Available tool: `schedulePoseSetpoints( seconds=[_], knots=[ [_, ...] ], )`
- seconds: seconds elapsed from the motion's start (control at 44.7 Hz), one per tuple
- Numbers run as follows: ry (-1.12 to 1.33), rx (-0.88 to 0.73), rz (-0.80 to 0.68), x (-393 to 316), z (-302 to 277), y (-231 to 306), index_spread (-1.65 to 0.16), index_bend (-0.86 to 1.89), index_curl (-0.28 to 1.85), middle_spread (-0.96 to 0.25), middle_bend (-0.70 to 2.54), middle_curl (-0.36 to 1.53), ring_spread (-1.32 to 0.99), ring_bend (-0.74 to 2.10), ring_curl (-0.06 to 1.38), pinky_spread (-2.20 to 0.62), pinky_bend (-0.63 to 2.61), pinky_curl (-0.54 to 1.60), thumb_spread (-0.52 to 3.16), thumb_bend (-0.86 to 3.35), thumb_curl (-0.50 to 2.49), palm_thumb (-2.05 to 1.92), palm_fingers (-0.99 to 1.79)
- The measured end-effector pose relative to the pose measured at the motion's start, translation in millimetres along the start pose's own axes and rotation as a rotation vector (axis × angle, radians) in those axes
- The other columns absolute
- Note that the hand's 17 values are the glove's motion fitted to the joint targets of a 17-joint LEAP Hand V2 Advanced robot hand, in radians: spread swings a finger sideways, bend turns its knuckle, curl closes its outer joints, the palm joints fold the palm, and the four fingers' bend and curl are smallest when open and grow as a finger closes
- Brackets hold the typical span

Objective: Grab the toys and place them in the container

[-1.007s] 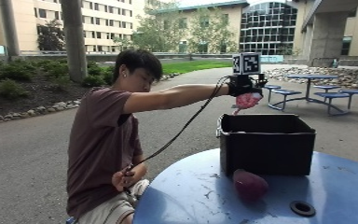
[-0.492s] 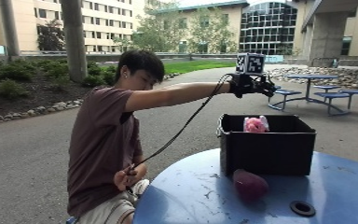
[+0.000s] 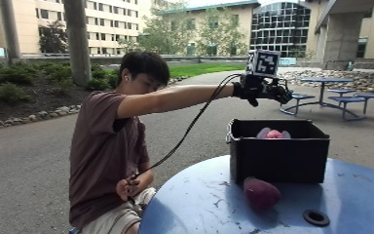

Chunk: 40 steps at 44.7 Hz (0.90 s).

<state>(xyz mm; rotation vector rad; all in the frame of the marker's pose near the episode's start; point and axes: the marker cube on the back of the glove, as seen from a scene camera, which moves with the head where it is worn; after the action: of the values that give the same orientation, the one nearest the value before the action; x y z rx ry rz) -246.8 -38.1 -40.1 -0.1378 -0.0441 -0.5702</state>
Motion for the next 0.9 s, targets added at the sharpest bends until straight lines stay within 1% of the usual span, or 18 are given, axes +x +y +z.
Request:
schedulePoseSetpoints(
  seconds=[0.157, 0.201, 0.269, 0.291, 0.381, 0.425, 0.56, 0.649, 0.694, 0.739, 0.761, 0.784, 0.806, 0.828, 0.851, 0.873, 0.895],
  knots=[
    [0.017, -0.011, 0.097, 46.4, 10.5, 13.5, -0.24, 0.09, 0.29, -0.02, 0.15, 0.38, -0.07, 0.40, 0.40, 0.01, 0.89, 0.34, 1.37, 0.07, 0.54, 0.19, -0.20],
    [0.010, -0.013, 0.159, 60.0, 15.7, 15.6, -0.23, 0.09, 0.28, -0.02, 0.15, 0.37, -0.06, 0.40, 0.40, 0.01, 0.87, 0.34, 1.40, 0.09, 0.53, 0.22, -0.19],
    [0.002, -0.025, 0.298, 81.5, 28.0, 16.6, -0.23, 0.09, 0.27, -0.02, 0.16, 0.36, -0.06, 0.39, 0.40, 0.01, 0.86, 0.33, 1.44, 0.10, 0.53, 0.24, -0.18],
    [0.001, -0.033, 0.301, 88.0, 33.9, 18.3, -0.23, 0.09, 0.26, -0.02, 0.16, 0.36, -0.06, 0.39, 0.39, 0.01, 0.85, 0.33, 1.45, 0.10, 0.53, 0.25, -0.18],
    [0.024, -0.090, 0.152, 112.6, 63.6, 30.2, -0.23, 0.10, 0.25, -0.02, 0.16, 0.35, -0.06, 0.38, 0.39, 0.01, 0.84, 0.33, 1.48, 0.11, 0.51, 0.25, -0.17],
    [0.038, -0.138, 0.116, 123.0, 82.4, 34.1, -0.23, 0.10, 0.24, -0.02, 0.15, 0.34, -0.06, 0.38, 0.39, 0.01, 0.84, 0.33, 1.49, 0.11, 0.51, 0.25, -0.17],
    [0.076, -0.312, 0.087, 140.9, 158.1, 36.6, -0.24, 0.10, 0.23, -0.02, 0.14, 0.33, -0.06, 0.35, 0.38, 0.01, 0.83, 0.33, 1.47, 0.10, 0.49, 0.26, -0.19],
    [0.075, -0.406, 0.070, 144.5, 219.8, 33.7, -0.24, 0.09, 0.22, -0.02, 0.11, 0.31, -0.05, 0.29, 0.37, 0.01, 0.83, 0.33, 1.43, 0.07, 0.47, 0.26, -0.27],
    [0.063, -0.437, 0.059, 144.0, 248.1, 32.5, -0.24, 0.10, 0.22, -0.02, 0.10, 0.30, -0.04, 0.26, 0.36, 0.01, 0.83, 0.33, 1.41, 0.07, 0.47, 0.27, -0.28],
    [0.043, -0.432, 0.036, 145.4, 269.5, 32.6, -0.25, 0.13, 0.23, -0.02, 0.09, 0.29, -0.03, 0.24, 0.36, 0.01, 0.82, 0.33, 1.41, 0.08, 0.47, 0.30, -0.27],
    [0.035, -0.409, 0.024, 147.0, 277.8, 32.1, -0.25, 0.15, 0.23, -0.02, 0.09, 0.28, -0.03, 0.22, 0.35, 0.01, 0.83, 0.33, 1.41, 0.09, 0.47, 0.33, -0.24],
    [0.026, -0.370, 0.016, 148.9, 284.6, 30.8, -0.26, 0.20, 0.25, -0.03, 0.09, 0.27, -0.03, 0.21, 0.35, 0.01, 0.85, 0.34, 1.42, 0.12, 0.48, 0.39, -0.15],
    [0.011, -0.320, 0.013, 151.1, 289.7, 28.7, -0.26, 0.35, 0.30, -0.03, 0.08, 0.27, -0.03, 0.17, 0.34, -0.02, 0.89, 0.35, 1.46, 0.16, 0.49, 0.45, 0.04],
    [-0.010, -0.268, 0.014, 153.3, 293.2, 26.0, -0.27, 0.43, 0.31, -0.04, 0.10, 0.27, -0.03, 0.16, 0.33, -0.06, 0.91, 0.35, 1.49, 0.20, 0.50, 0.50, 0.15],
    [-0.036, -0.222, 0.018, 155.3, 295.7, 23.0, -0.27, 0.45, 0.30, -0.05, 0.14, 0.27, -0.06, 0.23, 0.34, -0.14, 0.99, 0.36, 1.52, 0.23, 0.51, 0.55, 0.42],
    [-0.065, -0.186, 0.022, 156.5, 297.4, 20.1, -0.27, 0.44, 0.28, -0.06, 0.13, 0.25, -0.07, 0.21, 0.30, -0.17, 0.98, 0.33, 1.53, 0.25, 0.52, 0.58, 0.44],
    [-0.093, -0.159, 0.023, 157.1, 298.4, 17.5, -0.27, 0.46, 0.30, -0.07, 0.18, 0.26, -0.10, 0.28, 0.32, -0.23, 1.00, 0.33, 1.53, 0.27, 0.53, 0.61, 0.63]
  ],
)
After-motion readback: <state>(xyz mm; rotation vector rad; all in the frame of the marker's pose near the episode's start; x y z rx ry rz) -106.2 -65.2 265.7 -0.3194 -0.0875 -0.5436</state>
